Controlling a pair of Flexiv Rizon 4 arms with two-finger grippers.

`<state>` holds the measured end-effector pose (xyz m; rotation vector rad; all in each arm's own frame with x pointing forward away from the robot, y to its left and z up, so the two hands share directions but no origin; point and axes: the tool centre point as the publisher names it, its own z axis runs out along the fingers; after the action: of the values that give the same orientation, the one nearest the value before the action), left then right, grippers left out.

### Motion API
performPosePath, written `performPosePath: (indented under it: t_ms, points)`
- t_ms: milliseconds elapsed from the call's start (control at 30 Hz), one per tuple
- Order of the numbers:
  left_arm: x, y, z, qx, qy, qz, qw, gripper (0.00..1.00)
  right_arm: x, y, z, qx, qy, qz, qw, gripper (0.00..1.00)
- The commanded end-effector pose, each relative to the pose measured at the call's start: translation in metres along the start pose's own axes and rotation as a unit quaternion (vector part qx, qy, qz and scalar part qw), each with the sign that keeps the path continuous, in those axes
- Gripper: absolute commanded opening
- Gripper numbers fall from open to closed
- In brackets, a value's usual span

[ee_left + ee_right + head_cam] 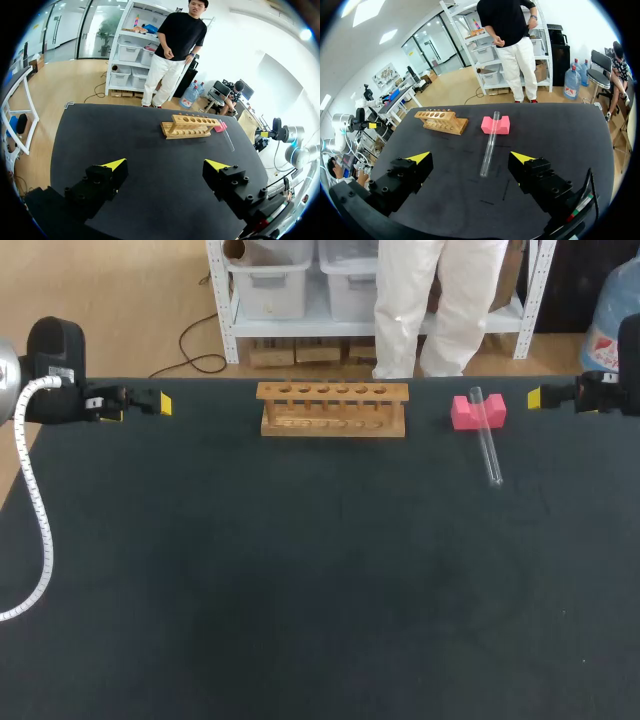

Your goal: Grasp the test tube, adjust it, and insert it.

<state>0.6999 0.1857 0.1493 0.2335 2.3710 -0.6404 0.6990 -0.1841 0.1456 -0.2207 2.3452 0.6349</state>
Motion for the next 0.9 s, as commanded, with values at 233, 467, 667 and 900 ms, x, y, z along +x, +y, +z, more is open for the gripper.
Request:
performPosePath:
  t_ms: [233,467,667,900]
  points:
    - [-0.001,-0.001,0.0,-0.004,0.002,-0.001,1.0,1.0,0.0,0.002,-0.001,0.005,0.0,0.0,1.0,1.0]
    - [-0.008,0.004,-0.001,0.023,-0.009,0.013,1.0,1.0,0.0,0.002,-0.001,0.005,0.0,0.0,1.0,1.0]
    - [-0.031,0.014,-0.004,0.114,-0.033,0.076,0.99,1.0,0.0,0.002,-0.001,0.005,0.0,0.0,1.0,1.0]
    - [-0.059,0.028,-0.005,0.223,-0.096,0.193,0.951,1.0,0.0,0.002,-0.001,0.005,0.0,0.0,1.0,1.0]
